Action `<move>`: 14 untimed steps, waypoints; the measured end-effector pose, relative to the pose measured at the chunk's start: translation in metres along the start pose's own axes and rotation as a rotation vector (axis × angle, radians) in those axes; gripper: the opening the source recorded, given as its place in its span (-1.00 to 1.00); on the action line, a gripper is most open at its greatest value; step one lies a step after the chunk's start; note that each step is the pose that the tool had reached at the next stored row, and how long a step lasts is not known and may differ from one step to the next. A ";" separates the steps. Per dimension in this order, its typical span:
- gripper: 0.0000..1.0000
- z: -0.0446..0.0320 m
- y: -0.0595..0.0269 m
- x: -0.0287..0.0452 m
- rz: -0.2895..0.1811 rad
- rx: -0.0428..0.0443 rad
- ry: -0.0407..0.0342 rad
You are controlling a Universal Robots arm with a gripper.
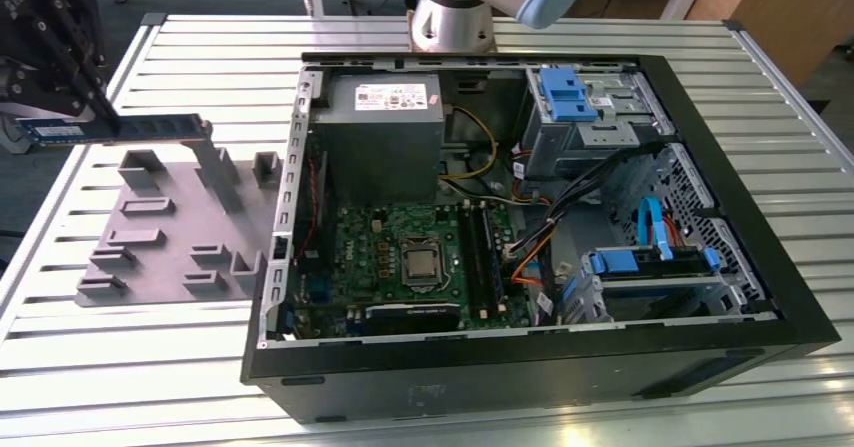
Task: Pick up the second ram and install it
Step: 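Pick up the second ram and move it above second insertion slot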
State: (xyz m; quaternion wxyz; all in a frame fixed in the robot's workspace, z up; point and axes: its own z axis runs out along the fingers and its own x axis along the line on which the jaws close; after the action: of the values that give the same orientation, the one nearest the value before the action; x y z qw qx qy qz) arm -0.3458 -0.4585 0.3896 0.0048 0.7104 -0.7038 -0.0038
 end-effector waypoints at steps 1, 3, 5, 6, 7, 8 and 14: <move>-0.72 0.0000 -0.0006 0.0000 0.000 -0.0001 0.0000; -0.72 0.0000 -0.0019 0.0000 0.000 0.0000 0.0000; -0.72 0.0000 -0.0032 0.0000 0.000 0.0000 0.0000; -0.72 0.0000 -0.0039 0.0000 0.000 0.0000 0.0000; -0.72 0.0000 -0.0048 0.0000 0.000 0.0000 0.0000; -0.72 0.0000 -0.0054 0.0001 0.000 0.0000 0.0000; -0.72 -0.0001 -0.0099 0.0001 0.000 0.0000 0.0000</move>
State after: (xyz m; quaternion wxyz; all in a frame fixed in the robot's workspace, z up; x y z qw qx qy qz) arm -0.3359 -0.4585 0.3896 0.0048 0.7104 -0.7038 -0.0038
